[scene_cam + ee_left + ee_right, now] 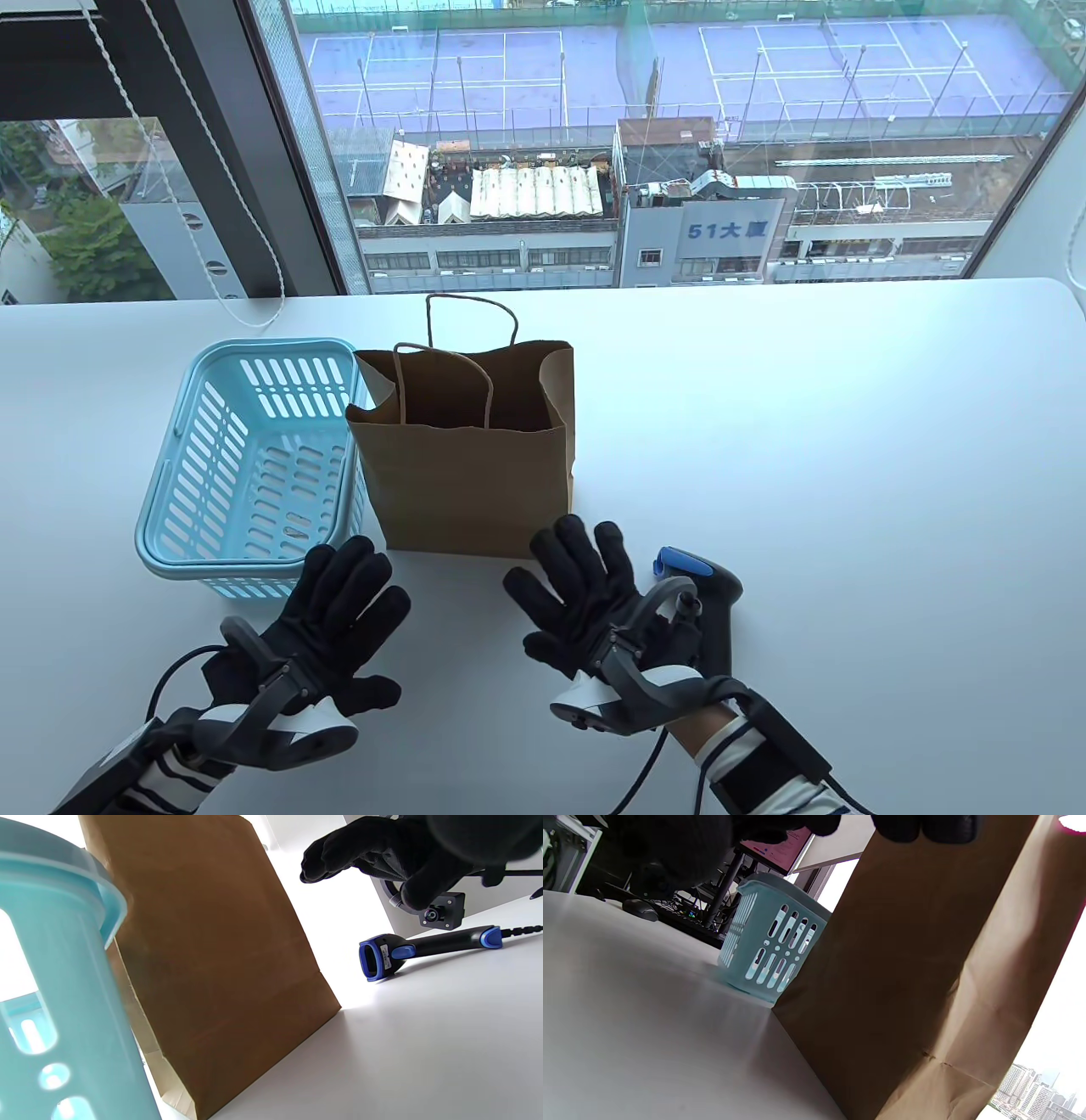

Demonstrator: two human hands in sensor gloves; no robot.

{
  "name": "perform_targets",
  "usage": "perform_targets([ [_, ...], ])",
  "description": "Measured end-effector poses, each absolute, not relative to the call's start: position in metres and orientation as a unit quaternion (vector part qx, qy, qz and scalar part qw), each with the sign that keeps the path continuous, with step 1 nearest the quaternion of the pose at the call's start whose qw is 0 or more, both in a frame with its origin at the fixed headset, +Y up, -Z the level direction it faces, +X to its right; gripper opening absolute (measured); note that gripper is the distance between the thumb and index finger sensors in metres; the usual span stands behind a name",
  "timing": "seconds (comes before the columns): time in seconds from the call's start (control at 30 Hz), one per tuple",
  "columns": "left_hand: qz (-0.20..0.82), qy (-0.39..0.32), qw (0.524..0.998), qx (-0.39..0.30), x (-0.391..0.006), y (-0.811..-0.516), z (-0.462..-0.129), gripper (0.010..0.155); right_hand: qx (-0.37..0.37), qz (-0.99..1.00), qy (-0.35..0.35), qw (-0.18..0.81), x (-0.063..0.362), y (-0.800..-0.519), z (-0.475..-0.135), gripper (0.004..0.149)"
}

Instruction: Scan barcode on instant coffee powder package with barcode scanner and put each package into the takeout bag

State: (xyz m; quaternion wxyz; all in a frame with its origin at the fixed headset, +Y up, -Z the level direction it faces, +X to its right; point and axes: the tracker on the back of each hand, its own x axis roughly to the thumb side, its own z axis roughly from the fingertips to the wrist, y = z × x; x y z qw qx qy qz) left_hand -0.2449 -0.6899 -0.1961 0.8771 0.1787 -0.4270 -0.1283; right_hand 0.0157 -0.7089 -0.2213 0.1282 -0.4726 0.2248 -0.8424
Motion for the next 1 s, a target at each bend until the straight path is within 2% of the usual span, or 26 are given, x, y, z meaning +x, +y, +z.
perform_targets([
  [0.07, -0.133, -0.435, 0.875, 0.167, -0.243, -0.695, -0.196, 0.116, -0.475, -0.852, 0.169, 0.138, 0.012, -0.72, -0.224, 0.092],
  [0.2, -0.142, -0.451, 0.871, 0.134, -0.238, -0.707, -0.197, 0.113, -0.455, -0.876, 0.005, 0.162, 0.015, -0.737, -0.229, 0.101],
  [0.27, -0.141, -0.455, 0.872, 0.113, -0.236, -0.713, -0.199, 0.109, -0.432, -0.878, -0.11, 0.176, 0.017, -0.747, -0.232, 0.105],
  [0.33, -0.132, -0.457, 0.874, 0.094, -0.236, -0.717, -0.2, 0.106, -0.412, -0.873, -0.189, 0.179, 0.019, -0.753, -0.233, 0.107],
  [0.4, -0.126, -0.456, 0.877, 0.079, -0.236, -0.721, -0.203, 0.104, -0.4, -0.869, -0.239, 0.166, 0.02, -0.758, -0.233, 0.107],
  [0.5, -0.121, -0.452, 0.882, 0.065, -0.238, -0.725, -0.206, 0.1, -0.392, -0.869, -0.269, 0.14, 0.02, -0.763, -0.232, 0.104],
  [0.63, -0.109, -0.442, 0.889, 0.05, -0.241, -0.729, -0.21, 0.097, -0.397, -0.868, -0.272, 0.123, 0.02, -0.765, -0.231, 0.102],
  [1.0, -0.099, -0.426, 0.898, 0.049, -0.245, -0.729, -0.213, 0.106, -0.389, -0.872, -0.273, 0.112, 0.02, -0.767, -0.231, 0.102],
])
